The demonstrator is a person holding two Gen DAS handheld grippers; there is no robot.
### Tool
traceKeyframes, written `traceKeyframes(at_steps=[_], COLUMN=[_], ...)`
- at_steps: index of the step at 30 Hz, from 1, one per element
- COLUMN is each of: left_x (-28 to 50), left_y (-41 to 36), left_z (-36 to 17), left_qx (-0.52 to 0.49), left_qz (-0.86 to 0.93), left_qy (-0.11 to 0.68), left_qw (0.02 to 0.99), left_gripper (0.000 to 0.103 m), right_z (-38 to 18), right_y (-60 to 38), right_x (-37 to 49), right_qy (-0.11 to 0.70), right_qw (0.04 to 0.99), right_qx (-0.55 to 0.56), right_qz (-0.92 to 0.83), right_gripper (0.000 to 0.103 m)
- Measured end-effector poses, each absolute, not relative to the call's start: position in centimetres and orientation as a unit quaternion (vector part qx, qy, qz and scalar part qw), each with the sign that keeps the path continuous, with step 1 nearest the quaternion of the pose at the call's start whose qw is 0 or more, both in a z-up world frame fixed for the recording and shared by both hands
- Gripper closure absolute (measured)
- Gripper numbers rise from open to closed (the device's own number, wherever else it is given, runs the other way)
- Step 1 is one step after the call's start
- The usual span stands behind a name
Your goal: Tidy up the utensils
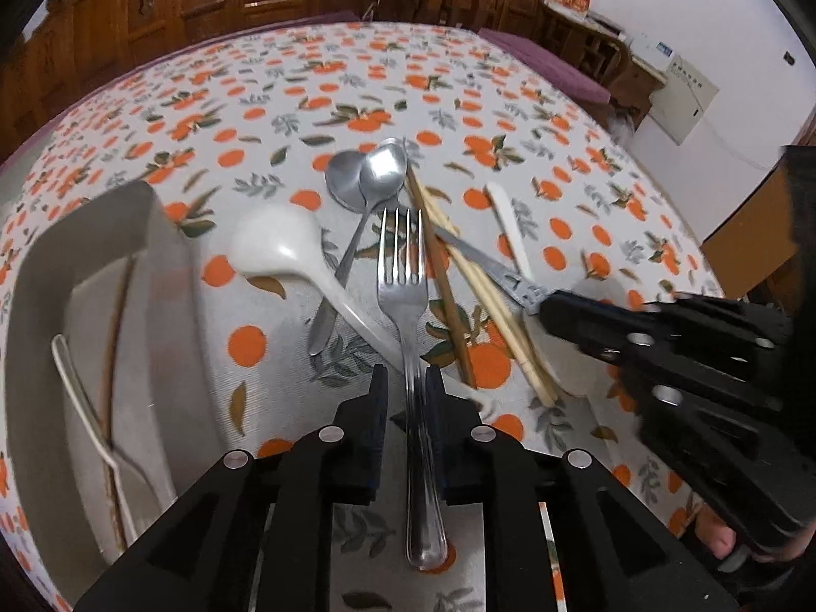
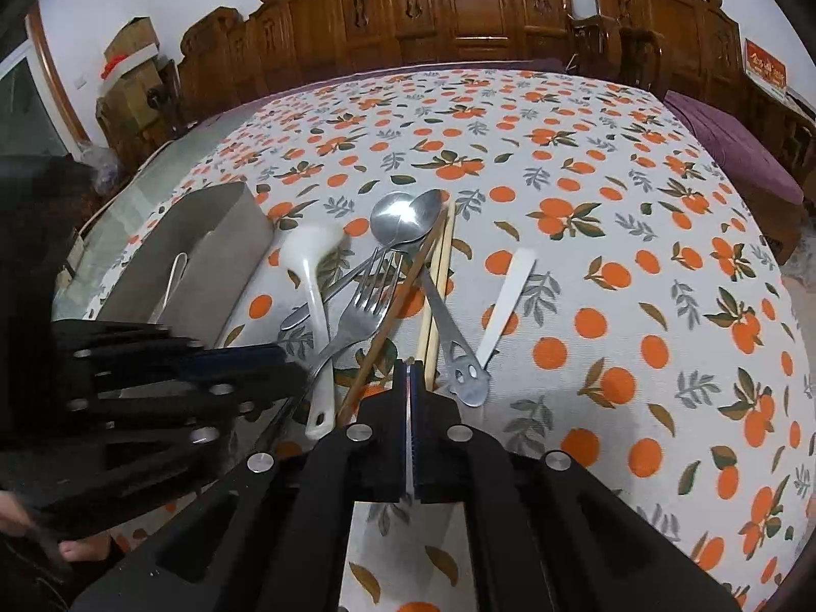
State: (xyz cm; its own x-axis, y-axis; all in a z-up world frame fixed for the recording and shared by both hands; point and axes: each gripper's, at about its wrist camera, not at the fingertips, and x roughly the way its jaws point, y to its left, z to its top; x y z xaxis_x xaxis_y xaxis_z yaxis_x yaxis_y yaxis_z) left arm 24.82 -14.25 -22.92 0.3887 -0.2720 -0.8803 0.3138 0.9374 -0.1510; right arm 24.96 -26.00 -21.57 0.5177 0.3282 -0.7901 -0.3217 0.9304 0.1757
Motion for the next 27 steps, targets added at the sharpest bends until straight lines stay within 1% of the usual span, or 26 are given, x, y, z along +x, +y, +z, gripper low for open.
traceKeyframes(at_steps=[9, 10, 13, 21, 27], left_x=[26.1, 26.2, 26.1, 24.2, 23.1], left_y=[-15.8, -15.9, -15.7, -14.1, -12.6], left_z=[-23.6, -23.6, -23.5, -20.7, -18.7], left_qx=[0.056, 0.056, 0.045, 0.025, 0.015], left_qz=[-0.160, -0.158, -0.161, -0.169, -0.170], left_qy=[0.520, 0.520, 0.520, 0.487, 0.468], left_qw=[0.837, 0.837, 0.837, 0.857, 0.867], left_gripper=[0.090, 0.097, 0.097, 0.097, 0.097], right_z=[-21.6, -21.6, -21.6, -22.4, -23.2], right_y=[-26.4, -26.5, -26.6, -25.7, -24.3], right_x=[24.2, 24.2, 24.2, 25.4, 27.3], right_qy=[0.452, 0.452, 0.453, 0.457, 0.464], right_qw=[0.872, 0.871, 0.871, 0.866, 0.864], right_qx=[0.004, 0.004, 0.006, 0.020, 0.009], right_qz=[0.191, 0.191, 0.191, 0.200, 0.195], right_gripper=[0.100, 0.100, 0.100, 0.100, 0.100])
